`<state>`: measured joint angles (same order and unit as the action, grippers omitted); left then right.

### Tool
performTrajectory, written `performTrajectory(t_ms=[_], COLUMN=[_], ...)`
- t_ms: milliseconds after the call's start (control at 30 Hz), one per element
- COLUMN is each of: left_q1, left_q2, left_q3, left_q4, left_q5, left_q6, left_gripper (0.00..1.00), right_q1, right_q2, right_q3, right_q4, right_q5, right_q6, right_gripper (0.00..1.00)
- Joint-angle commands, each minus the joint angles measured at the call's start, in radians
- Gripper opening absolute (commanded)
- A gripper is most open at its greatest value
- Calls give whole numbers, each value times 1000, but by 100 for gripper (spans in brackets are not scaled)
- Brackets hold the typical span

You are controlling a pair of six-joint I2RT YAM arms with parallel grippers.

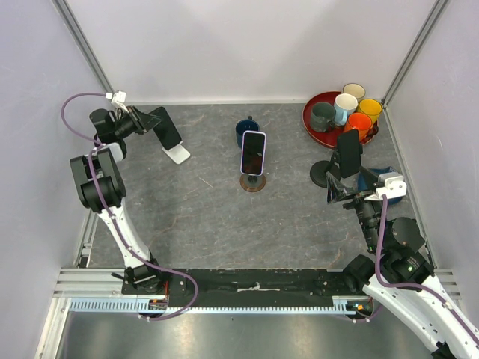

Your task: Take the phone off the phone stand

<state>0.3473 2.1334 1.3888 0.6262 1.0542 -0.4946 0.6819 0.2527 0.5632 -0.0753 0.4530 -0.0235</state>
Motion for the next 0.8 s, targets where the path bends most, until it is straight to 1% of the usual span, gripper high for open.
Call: performTrajectory(t_ms=[0, 33, 67, 133, 367, 433, 467, 633, 767], left_q1=[-4, -2, -2, -2, -2, -2, -1, -1, -2], left_q2=[-24, -29, -32, -40, -96, -122, -131, -184, -243], left_q3=[30, 30, 29, 32, 3, -8, -13, -31, -74], left_q4=[1, 1, 1, 1, 21, 21, 23, -2, 33], left_q5=[36, 38, 40, 40, 32, 23, 10, -29, -69], left_q6=[13, 14, 14, 8, 14, 25, 34, 83, 87], left_gripper=[26, 23, 17, 13, 7, 5, 2, 2, 2], right_q1=[2, 2, 4, 2, 2, 2, 2, 2, 2], right_q2=[5, 5, 5, 3, -4, -9, -7, -13, -15], right_q3=[1, 3, 3, 3, 6, 6, 6, 10, 12], right_q4=[26, 26, 26, 25, 23, 23, 22, 17, 16], right_q5=[-13, -13, -14, -14, -23, -27, -27, -31, -40], right_q6=[-7, -7, -7, -4, -1, 0, -1, 4, 5], right_gripper=[98, 98, 98, 98, 98, 98, 98, 98, 98])
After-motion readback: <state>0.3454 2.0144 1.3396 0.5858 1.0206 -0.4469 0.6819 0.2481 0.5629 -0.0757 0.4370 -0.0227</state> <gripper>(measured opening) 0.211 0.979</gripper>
